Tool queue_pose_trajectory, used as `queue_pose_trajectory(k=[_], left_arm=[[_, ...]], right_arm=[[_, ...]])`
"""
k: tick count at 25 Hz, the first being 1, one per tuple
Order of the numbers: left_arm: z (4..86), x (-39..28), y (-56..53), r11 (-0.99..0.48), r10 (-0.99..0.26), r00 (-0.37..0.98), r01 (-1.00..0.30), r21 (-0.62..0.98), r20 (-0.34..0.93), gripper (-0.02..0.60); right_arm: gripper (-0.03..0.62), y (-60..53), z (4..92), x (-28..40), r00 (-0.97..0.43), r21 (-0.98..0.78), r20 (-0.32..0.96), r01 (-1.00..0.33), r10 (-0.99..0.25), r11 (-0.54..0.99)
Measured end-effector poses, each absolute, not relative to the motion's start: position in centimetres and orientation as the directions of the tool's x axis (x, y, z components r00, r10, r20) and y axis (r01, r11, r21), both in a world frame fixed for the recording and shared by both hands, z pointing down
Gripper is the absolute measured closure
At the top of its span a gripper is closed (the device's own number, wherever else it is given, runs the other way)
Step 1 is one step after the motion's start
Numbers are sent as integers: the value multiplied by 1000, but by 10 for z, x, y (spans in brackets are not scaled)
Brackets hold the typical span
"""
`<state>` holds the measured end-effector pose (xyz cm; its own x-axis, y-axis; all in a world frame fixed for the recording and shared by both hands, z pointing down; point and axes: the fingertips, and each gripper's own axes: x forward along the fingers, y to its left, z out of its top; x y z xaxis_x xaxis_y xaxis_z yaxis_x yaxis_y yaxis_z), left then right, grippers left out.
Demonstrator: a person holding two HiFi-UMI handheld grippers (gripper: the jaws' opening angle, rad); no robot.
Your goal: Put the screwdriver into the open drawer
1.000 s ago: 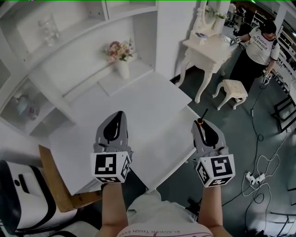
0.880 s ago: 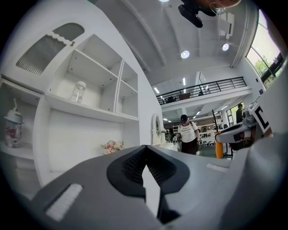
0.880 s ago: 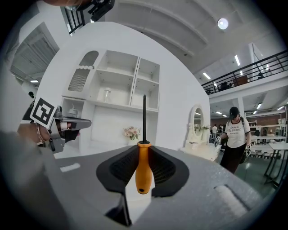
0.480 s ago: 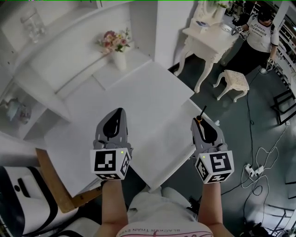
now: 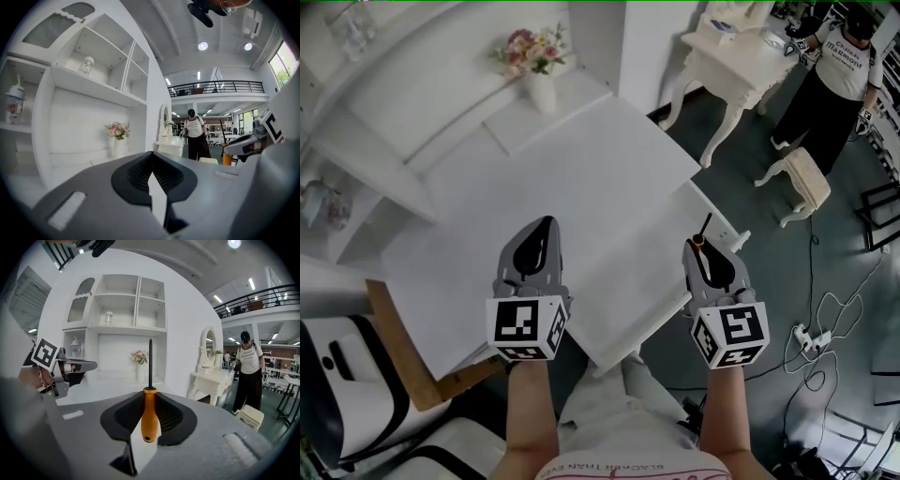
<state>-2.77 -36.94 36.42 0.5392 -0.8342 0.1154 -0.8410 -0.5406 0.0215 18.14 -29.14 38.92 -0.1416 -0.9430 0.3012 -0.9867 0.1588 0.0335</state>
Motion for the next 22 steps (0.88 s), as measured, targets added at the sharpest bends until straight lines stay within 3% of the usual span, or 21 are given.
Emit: queue_pose_trajectory(k=[22], left_arm=[[398,-33,-374,-482,-852,484,-874,59,201,561]], right_arm=[[520,-310,495,165,-264,-128,537,-964,-801,232]])
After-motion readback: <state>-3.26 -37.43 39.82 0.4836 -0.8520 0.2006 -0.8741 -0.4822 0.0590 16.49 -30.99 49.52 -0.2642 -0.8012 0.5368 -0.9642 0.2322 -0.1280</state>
